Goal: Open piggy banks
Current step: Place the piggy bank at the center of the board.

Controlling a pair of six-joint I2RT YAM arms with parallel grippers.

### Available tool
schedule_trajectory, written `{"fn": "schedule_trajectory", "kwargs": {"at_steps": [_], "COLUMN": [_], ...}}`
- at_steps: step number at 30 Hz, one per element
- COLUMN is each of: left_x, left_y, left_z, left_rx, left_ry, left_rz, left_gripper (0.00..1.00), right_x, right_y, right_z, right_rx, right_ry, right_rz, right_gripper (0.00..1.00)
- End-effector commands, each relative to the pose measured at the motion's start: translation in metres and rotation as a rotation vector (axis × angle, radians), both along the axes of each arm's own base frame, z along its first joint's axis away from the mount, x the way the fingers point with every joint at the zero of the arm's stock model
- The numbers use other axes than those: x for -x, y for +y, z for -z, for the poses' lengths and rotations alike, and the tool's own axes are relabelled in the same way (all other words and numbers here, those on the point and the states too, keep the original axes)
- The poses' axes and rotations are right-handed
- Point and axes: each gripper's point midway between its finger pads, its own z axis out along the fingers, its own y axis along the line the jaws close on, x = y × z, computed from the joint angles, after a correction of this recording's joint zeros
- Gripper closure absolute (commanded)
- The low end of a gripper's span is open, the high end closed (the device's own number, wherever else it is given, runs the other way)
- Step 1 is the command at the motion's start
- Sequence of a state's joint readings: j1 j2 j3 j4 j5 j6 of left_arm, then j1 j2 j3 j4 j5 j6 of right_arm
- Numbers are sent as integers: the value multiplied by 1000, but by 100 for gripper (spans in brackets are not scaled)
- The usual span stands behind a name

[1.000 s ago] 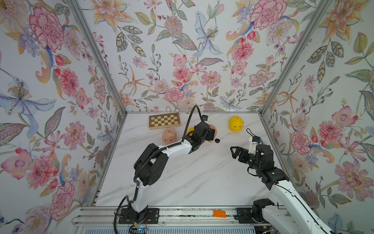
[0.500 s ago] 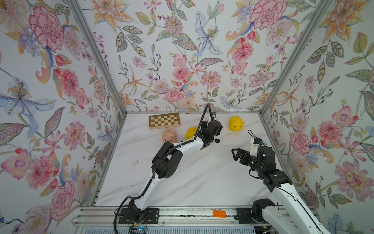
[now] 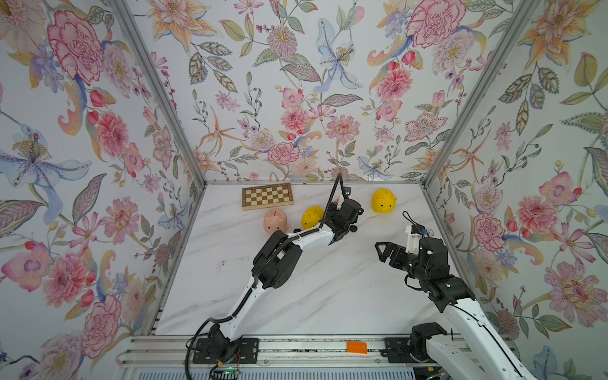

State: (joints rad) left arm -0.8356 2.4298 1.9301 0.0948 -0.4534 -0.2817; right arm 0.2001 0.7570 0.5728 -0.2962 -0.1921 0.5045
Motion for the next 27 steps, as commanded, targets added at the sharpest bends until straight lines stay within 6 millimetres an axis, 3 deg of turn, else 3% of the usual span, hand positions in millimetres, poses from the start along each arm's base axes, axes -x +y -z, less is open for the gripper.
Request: {"fn": "schedule_trajectory", "kwargs": {"at_steps": [1,9,12,19,27], "left_x": [3,7,8,21,73], "left_y": [-6,-2,2,19,52], "left_z": [-5,-13,-21,-67,-102], "left_rx": [7,-20,-22,-21,-30], "left_ry": [-9,-21,-24,-26,51], "left_rz": [-18,-47,-63,-66,53], "left_gripper": [48,2,1,1,1], "right_x": [-3,-16,-25,-58,-123], "right_y": [-1,-5,-8,-24,-50], "right_z": [-18,-19,-20,-23,-14], "right_rx": [4,31,43,117,308], "right_ry": [-37,-18,-6,20,114], "right_rz": [-6,7,22,69,126], "right_gripper": [1,1,1,1,1]}}
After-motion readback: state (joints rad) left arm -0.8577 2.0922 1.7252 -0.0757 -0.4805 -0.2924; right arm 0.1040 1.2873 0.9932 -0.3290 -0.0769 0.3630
